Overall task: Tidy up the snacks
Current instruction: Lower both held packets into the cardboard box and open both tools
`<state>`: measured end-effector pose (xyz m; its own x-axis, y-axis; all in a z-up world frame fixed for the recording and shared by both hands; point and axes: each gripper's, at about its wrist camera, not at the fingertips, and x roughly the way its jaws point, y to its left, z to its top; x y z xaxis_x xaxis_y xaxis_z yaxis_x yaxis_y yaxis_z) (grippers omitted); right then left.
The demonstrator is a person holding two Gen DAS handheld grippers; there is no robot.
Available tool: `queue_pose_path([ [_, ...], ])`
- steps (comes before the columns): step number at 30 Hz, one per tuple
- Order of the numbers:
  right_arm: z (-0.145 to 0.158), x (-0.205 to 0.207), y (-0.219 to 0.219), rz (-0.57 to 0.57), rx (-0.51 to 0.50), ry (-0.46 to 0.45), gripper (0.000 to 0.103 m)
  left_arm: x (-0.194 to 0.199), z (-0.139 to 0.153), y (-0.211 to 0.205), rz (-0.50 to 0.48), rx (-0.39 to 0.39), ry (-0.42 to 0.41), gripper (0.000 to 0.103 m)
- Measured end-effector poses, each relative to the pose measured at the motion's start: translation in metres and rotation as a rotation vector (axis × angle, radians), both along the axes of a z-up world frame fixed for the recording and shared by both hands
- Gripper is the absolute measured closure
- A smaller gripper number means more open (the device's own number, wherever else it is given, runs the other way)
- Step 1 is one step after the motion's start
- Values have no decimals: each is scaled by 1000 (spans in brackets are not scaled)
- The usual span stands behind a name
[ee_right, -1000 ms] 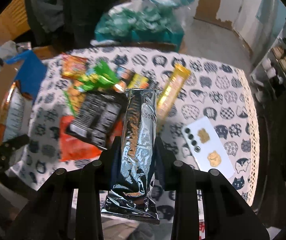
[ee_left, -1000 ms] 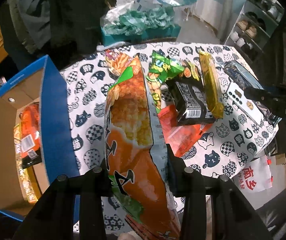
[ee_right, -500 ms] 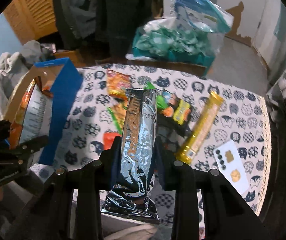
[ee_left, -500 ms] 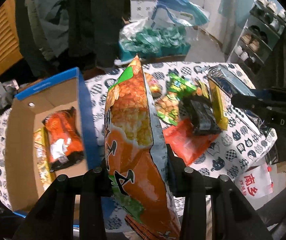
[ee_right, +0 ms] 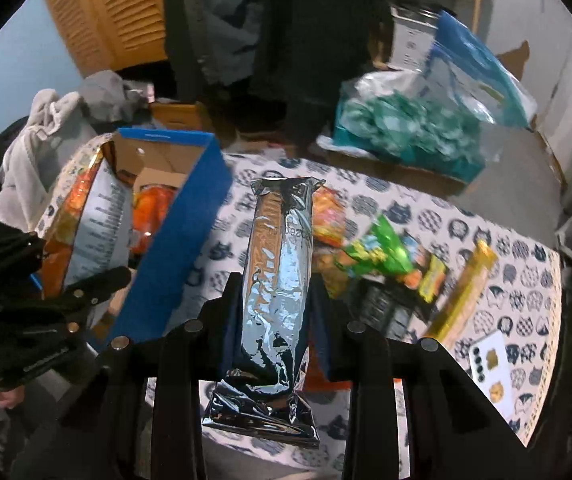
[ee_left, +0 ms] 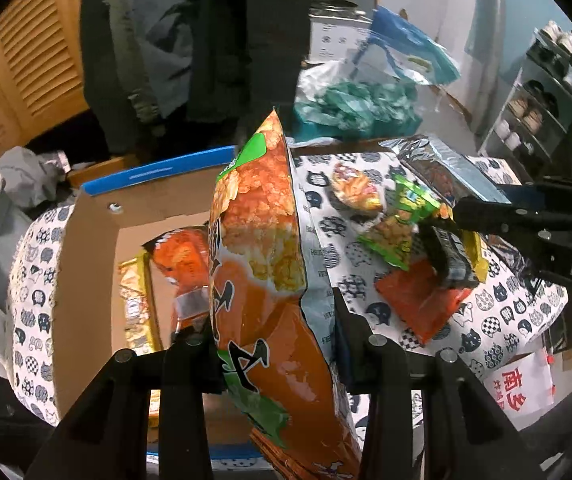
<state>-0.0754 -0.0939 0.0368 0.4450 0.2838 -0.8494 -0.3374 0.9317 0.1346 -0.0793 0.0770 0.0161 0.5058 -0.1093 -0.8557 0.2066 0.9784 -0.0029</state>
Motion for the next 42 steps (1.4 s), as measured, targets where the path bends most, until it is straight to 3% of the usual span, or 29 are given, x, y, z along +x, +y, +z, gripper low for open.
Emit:
queue_pose_path([
  [12, -1, 19, 75, 89, -10, 9, 73, 7, 0, 61, 85, -13, -7, 63],
  [22, -12, 39, 132, 144, -4, 45, 73, 21, -23, 114, 189, -13, 39, 63],
  [34, -51, 73, 191, 186, -24, 127, 73, 42, -74, 152, 285, -39, 159, 63],
  [42, -82, 82, 208, 202, -43, 187, 73, 46, -91, 156, 296, -43, 204, 63],
])
